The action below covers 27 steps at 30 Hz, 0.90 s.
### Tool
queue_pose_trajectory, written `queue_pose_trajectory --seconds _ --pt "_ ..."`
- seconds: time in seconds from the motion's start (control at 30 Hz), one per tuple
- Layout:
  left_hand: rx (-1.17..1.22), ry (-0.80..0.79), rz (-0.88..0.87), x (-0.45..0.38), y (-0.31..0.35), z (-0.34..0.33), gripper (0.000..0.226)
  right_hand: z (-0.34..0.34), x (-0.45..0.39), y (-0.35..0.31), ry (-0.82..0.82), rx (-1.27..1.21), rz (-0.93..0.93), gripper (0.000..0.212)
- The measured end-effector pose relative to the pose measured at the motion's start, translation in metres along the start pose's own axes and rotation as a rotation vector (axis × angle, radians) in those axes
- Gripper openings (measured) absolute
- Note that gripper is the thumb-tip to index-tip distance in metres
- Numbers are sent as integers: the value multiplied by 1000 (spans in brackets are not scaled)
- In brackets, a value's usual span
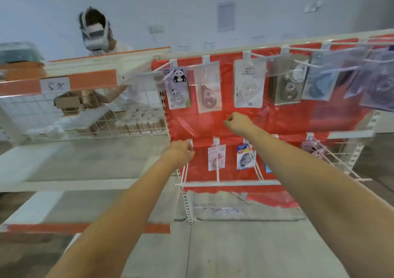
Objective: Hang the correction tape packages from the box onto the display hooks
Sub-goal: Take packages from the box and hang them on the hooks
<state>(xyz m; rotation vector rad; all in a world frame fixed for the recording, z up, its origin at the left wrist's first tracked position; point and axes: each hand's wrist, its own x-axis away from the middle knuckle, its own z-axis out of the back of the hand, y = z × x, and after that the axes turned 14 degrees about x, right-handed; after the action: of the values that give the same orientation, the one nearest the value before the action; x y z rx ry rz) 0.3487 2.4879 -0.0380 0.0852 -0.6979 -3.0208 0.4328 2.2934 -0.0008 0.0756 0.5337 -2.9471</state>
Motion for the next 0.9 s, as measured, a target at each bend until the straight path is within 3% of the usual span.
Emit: queue_pose_trajectory --seconds 0.17,0.37,0.63,0.9 --pt "-40 46 -154 43 3 13 26 2 73 -11 97 219 61 38" --pt "-167 48 -362 114 -4 -23 31 -44 152 -11 39 375 60 29" --pt "-191 -166 -298 157 -45 -116 32 -145 231 18 -199 465 53 31" --pt "-282 -352 -274 175 -108 -228 33 -265 259 80 -478 473 20 34"
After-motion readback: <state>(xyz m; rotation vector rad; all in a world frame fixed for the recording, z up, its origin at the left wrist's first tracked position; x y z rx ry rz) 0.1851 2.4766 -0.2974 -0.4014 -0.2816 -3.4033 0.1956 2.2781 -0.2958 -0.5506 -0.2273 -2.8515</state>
